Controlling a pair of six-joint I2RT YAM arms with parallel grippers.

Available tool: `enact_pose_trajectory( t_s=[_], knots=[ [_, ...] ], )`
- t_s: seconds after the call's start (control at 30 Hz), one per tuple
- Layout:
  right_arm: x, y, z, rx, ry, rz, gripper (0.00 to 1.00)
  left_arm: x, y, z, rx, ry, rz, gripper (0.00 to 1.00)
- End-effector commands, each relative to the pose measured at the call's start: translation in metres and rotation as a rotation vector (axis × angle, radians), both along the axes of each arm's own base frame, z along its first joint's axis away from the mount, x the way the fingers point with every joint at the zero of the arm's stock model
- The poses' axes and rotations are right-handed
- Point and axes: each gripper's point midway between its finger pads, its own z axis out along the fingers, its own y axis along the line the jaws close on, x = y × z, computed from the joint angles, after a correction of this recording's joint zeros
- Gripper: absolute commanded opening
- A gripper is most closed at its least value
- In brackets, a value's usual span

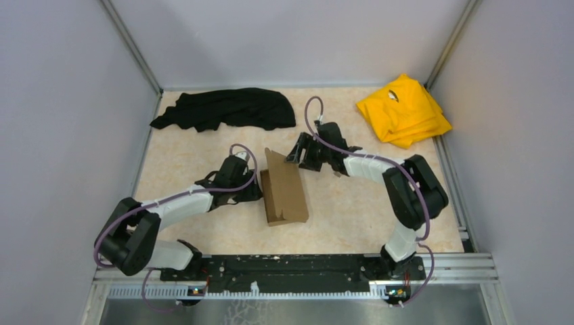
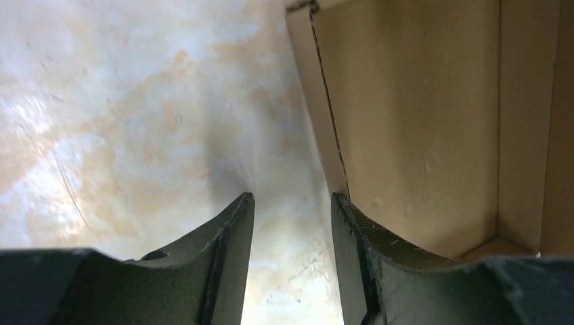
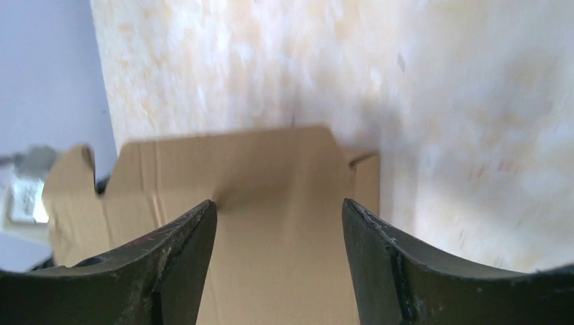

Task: Fold the paper box

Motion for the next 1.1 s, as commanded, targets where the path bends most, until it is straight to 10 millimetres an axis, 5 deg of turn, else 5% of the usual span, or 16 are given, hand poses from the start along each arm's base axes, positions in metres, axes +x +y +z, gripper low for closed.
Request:
enact_pose_trajectory(
  t_s=[0.0,0.1,0.2,0.53,0.7,1.07],
  knots=[
    [0.055,0.003,0.049,0.092,-0.133,0.054,0.66,-0.017,0.001,-0.001,0.002,0.014,0.027,0.52],
    [0.070,-0.019,0.073,0.023,-0.184,0.045,0.65,-0.019,0.001,0.005,-0.012,-0.002,0.032,0.53],
    [0.062,-0.046,0.084,-0.134,-0.210,0.043,0.65,-0.016,0.000,0.011,-0.013,-0.018,0.032,0.53],
    [-0.057,-0.146,0.057,-0.370,-0.186,-0.086,0.65,-0.026,-0.033,0.010,-0.043,-0.009,-0.051,0.53],
    [-0.099,-0.164,0.048,-0.345,-0.161,-0.124,0.65,-0.043,-0.050,0.005,-0.064,-0.004,-0.084,0.53],
    [-0.110,-0.173,0.013,-0.297,-0.080,-0.266,0.64,-0.051,-0.122,0.007,-0.063,-0.019,-0.192,0.53]
  ],
)
